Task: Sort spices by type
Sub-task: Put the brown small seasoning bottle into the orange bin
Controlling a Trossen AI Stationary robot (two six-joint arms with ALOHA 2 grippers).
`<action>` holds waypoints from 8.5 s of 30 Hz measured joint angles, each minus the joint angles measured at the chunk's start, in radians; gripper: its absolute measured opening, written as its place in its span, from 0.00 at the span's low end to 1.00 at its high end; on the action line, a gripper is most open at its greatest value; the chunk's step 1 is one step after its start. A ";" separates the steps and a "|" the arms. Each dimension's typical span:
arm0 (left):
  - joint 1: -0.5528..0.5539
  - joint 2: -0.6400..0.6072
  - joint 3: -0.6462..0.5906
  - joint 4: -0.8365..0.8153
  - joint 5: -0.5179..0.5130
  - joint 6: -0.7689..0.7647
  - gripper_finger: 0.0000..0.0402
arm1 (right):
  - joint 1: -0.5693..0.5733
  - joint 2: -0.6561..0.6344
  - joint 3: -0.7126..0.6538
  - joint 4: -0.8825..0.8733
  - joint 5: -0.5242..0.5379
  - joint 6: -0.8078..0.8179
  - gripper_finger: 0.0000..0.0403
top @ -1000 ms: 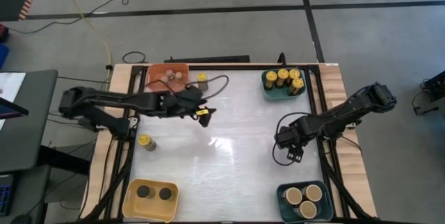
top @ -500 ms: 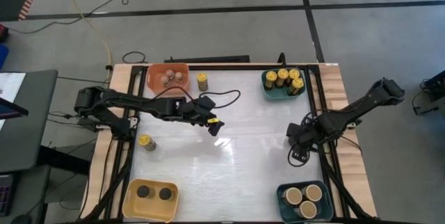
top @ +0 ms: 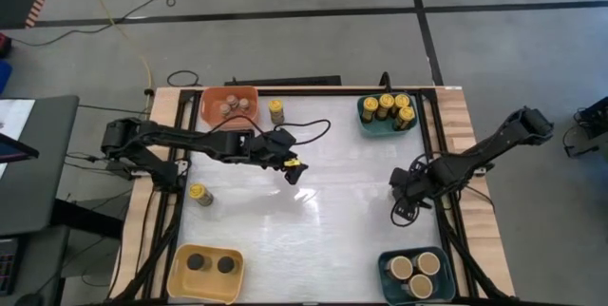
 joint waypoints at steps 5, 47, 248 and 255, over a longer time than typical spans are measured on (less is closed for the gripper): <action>0.020 -0.003 0.000 -0.027 0.035 0.008 0.67 | -0.036 0.009 0.000 0.011 0.005 -0.001 0.66; 0.133 -0.731 -0.230 -0.584 -0.068 0.148 0.67 | -0.515 1.041 1.295 -0.019 -0.011 -0.595 0.25; 0.131 0.338 -0.195 0.571 0.287 0.382 0.75 | -0.297 0.164 0.382 0.250 0.070 -0.185 0.26; 0.179 0.298 0.031 0.059 0.290 0.324 0.75 | -0.297 0.164 0.382 0.255 0.070 -0.190 0.26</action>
